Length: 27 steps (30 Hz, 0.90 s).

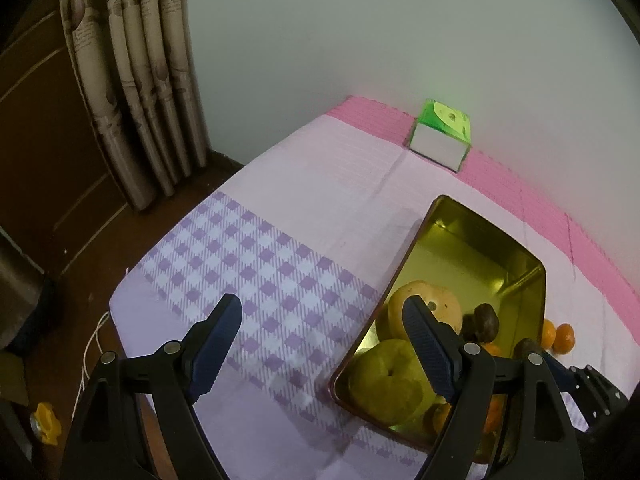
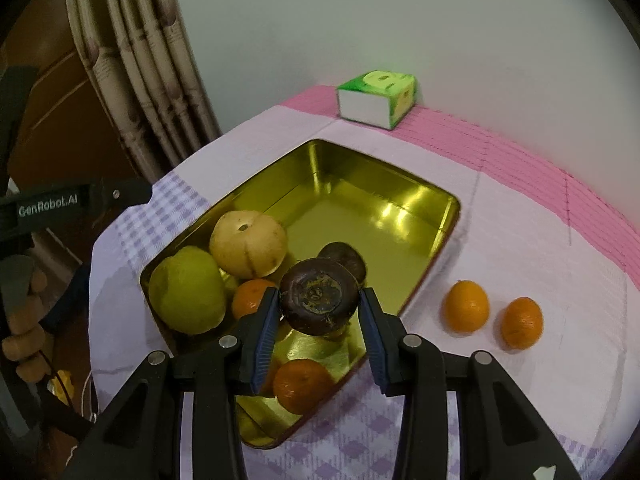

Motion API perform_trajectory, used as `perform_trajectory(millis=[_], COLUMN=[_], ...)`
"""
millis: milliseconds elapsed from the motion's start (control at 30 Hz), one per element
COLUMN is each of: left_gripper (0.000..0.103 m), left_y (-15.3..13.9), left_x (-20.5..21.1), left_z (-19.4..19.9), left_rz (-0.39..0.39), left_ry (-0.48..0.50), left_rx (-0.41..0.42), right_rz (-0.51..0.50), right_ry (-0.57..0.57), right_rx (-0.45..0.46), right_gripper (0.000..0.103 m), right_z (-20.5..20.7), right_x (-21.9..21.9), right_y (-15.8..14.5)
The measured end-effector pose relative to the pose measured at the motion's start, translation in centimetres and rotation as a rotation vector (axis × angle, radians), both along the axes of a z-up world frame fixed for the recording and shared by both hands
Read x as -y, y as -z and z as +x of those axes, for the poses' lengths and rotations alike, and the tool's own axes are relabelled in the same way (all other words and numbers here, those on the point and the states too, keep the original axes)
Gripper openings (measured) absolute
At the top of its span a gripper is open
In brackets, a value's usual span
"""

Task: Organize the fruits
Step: 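Carry the dark brown fruit over the tin with the right gripper while the left gripper opens, then lower the dark brown fruit into the tin and open the right gripper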

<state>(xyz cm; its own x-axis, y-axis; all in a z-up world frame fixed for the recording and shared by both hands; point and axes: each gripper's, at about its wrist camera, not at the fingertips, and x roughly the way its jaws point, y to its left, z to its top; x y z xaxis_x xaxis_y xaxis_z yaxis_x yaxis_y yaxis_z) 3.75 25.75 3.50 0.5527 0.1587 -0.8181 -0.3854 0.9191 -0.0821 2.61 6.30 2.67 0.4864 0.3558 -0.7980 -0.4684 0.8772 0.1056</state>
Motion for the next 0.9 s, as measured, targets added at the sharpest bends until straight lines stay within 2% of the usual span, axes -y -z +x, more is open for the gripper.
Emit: perform_trajectory(millis=[900], left_gripper=[0.083], left_y=[0.7], left_x=[1.2], left_z=[0.3], left_rz=[0.020], left_ry=[0.034], left_rx=[-0.025], right_rz=[-0.038], right_ry=[-0.022], right_rx=[-0.046], right_gripper=[0.037], right_z=[0.1], right_x=[-1.2], right_y=[2.0])
